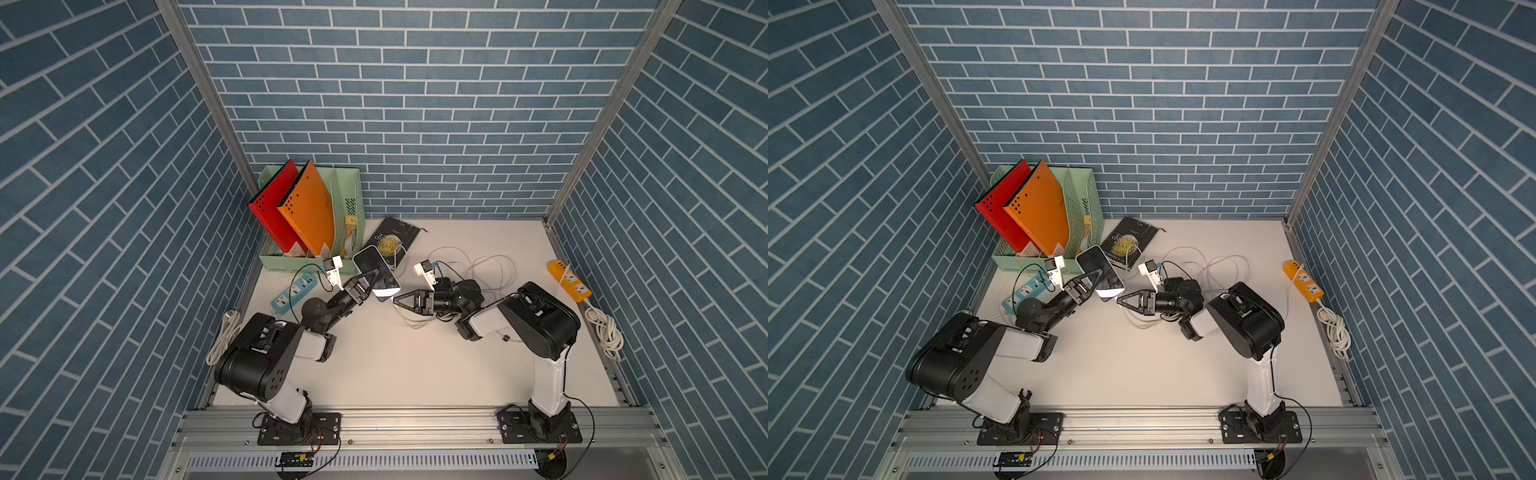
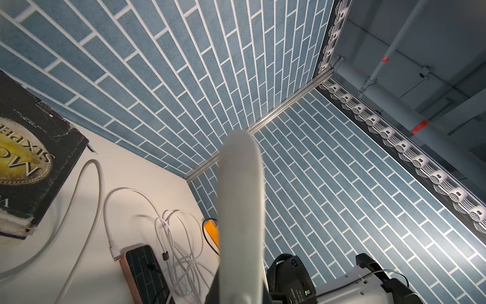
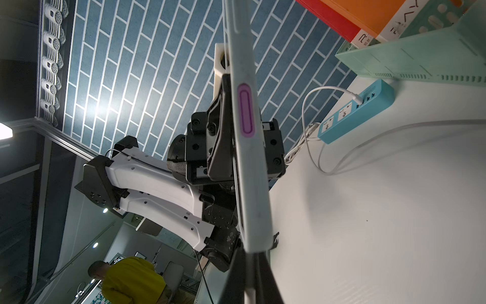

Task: Plug the charging cable into the phone
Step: Insert the charging cable into the phone.

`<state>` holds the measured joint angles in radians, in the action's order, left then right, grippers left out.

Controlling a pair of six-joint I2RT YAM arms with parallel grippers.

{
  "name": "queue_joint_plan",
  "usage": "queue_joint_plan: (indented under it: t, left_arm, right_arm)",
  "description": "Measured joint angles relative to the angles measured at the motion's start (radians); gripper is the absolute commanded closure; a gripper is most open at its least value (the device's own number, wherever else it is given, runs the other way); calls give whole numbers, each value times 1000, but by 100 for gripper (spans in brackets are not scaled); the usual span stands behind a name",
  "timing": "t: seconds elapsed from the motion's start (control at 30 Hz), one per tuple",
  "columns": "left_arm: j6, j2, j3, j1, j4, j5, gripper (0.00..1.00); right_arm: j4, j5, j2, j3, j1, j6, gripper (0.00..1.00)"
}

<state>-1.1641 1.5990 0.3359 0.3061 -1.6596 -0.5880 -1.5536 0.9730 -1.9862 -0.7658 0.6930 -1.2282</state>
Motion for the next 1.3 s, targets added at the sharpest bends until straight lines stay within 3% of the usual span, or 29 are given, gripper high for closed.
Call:
queue_joint_plan:
  t: [1.1,1.3]
  left_arm:
    - [-76,113,110,-1,-5,-27,100]
    - [-85,116,116,-1,-5,-38,100]
  right_arm:
    - [11,120,-61,-112,-79,-2,100]
    - [8,134,-61,-119,-89,-2,79]
